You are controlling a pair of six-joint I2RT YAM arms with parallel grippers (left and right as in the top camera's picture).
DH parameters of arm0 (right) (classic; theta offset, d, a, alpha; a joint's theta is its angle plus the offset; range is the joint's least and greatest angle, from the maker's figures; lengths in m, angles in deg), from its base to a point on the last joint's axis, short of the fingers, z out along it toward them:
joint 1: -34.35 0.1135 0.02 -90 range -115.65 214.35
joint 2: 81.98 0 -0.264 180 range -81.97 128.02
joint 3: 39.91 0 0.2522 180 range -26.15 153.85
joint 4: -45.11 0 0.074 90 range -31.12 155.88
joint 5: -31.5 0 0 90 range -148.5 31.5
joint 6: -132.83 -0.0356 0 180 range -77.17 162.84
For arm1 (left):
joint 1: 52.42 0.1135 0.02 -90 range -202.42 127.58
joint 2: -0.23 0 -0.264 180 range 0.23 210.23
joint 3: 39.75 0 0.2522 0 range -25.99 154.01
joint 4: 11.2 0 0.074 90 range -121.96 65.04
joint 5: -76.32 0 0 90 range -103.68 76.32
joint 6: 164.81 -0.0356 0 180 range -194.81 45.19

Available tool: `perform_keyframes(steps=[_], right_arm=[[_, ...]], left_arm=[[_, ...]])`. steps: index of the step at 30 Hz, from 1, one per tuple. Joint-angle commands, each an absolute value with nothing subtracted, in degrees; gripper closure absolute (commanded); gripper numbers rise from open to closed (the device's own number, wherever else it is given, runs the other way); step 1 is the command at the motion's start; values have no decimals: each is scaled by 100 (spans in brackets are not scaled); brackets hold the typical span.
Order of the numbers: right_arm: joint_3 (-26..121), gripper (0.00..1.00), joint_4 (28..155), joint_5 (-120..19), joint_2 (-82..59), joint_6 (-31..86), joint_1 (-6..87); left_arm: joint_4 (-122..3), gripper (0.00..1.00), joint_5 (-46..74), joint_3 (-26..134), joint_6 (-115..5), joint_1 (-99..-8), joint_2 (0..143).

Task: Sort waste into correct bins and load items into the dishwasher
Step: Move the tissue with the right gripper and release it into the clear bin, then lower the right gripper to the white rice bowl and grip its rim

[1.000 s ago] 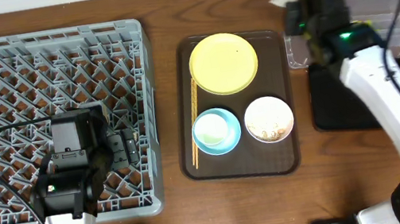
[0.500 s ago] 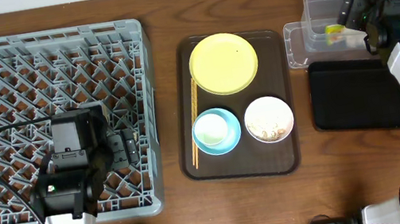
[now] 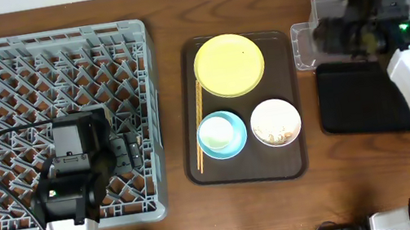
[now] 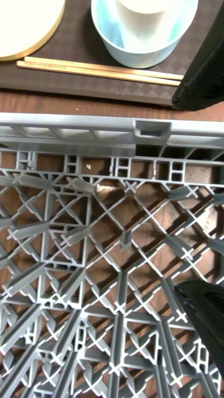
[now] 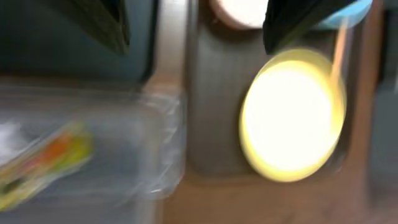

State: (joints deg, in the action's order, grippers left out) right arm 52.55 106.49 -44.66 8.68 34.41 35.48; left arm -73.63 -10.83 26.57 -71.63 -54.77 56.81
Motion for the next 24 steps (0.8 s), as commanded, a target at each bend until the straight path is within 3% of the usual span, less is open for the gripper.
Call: perform_keyframes(steps=[1,9,15,24], right_arm=[[5270,41,11324,-3983,717,4046,4042],[4986,60,12419,-4114,715,4184,5207],[4479,59,12356,-5259,715,3249,6004],[3976,58,11305,-5720,717,3192,6887]], left_arm=[[-7378,11,-1070,2788,-7111,-5474,5672],[-7376,11,-1070,2788,-7111,-5474,5672],[-7380,11,-1067,2788,-7109,-5474,5672],[-7385,11,-1067,2788,-7111,-5474,5672]])
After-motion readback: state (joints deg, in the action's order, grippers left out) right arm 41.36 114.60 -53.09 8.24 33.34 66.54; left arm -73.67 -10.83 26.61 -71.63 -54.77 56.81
